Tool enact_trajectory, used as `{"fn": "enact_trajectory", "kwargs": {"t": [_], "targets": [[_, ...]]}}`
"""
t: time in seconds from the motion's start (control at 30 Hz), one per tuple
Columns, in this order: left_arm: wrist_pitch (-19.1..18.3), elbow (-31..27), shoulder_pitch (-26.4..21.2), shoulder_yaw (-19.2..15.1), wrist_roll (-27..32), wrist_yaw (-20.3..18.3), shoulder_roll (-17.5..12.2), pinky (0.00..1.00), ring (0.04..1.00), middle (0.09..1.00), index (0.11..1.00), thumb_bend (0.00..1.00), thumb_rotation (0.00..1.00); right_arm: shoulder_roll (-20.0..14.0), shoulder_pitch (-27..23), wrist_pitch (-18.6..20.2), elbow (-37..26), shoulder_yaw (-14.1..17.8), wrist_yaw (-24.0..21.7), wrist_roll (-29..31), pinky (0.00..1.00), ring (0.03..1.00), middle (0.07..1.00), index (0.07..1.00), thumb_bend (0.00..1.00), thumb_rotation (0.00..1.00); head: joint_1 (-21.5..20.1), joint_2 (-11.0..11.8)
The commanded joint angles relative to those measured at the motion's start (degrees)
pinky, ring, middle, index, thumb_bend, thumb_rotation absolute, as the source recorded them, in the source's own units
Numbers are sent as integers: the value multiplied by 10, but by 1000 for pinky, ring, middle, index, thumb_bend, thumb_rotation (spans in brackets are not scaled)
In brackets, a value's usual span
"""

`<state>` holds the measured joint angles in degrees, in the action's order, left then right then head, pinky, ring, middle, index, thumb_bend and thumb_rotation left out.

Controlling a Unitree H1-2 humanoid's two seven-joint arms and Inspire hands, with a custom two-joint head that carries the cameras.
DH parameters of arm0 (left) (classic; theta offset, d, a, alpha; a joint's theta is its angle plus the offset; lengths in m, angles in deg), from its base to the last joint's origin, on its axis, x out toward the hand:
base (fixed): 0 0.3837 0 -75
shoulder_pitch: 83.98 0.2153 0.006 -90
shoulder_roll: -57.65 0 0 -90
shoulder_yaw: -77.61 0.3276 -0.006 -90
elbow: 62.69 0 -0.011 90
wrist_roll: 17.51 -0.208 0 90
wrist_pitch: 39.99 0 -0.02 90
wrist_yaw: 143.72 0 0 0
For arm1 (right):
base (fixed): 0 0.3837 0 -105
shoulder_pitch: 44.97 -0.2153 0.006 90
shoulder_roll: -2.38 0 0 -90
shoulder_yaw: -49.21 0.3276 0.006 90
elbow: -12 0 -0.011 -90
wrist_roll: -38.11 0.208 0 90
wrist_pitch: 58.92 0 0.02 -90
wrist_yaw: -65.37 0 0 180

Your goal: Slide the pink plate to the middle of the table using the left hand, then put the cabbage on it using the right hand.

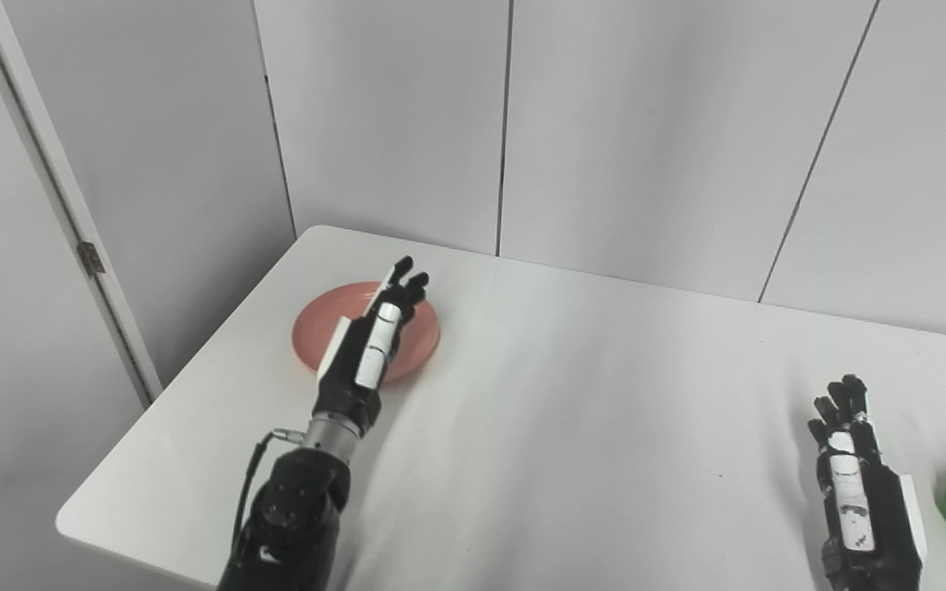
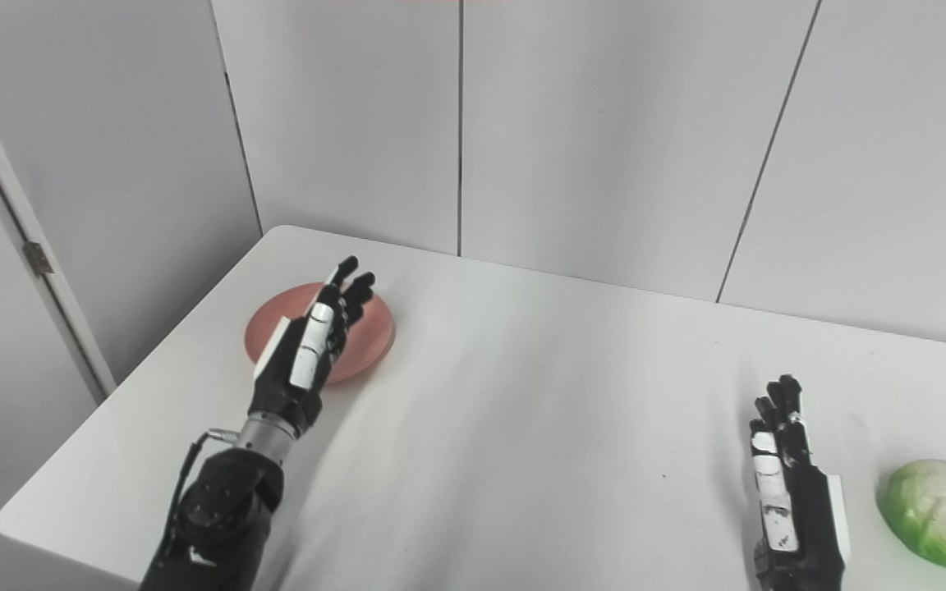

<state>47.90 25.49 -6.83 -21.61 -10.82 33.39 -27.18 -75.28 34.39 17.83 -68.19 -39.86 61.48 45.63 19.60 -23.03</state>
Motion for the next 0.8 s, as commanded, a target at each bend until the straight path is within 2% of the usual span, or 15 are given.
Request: {"fn": "enact_trajectory", "kwargs": {"t": [0.0, 0.1, 0.33, 0.57, 0.77], "targets": [[0, 0, -35, -10, 9, -6, -27, 972, 917, 911, 921, 779, 1000, -3, 40, -5, 46, 5, -2, -3, 1000, 985, 986, 998, 558, 854, 2, -1], [-15, 9, -48, -22, 18, -10, -49, 986, 912, 902, 910, 765, 1000, -2, 40, -2, 46, 5, -3, -1, 1000, 988, 992, 1000, 569, 843, 3, -1], [-6, 63, -82, -47, 31, -11, -88, 788, 818, 832, 842, 724, 1000, -3, 44, 3, 35, 4, -1, -6, 1000, 991, 987, 998, 548, 841, 5, -4], [0, 124, -115, -55, 37, -31, -133, 804, 823, 827, 833, 735, 1000, -3, 42, -1, 39, 7, 0, -5, 1000, 983, 981, 989, 561, 843, 8, -6], [22, 181, -137, -65, 42, -46, -158, 805, 832, 834, 840, 740, 1000, -3, 45, 4, 32, 8, 0, -4, 1000, 983, 982, 990, 558, 838, 8, -7]]}}
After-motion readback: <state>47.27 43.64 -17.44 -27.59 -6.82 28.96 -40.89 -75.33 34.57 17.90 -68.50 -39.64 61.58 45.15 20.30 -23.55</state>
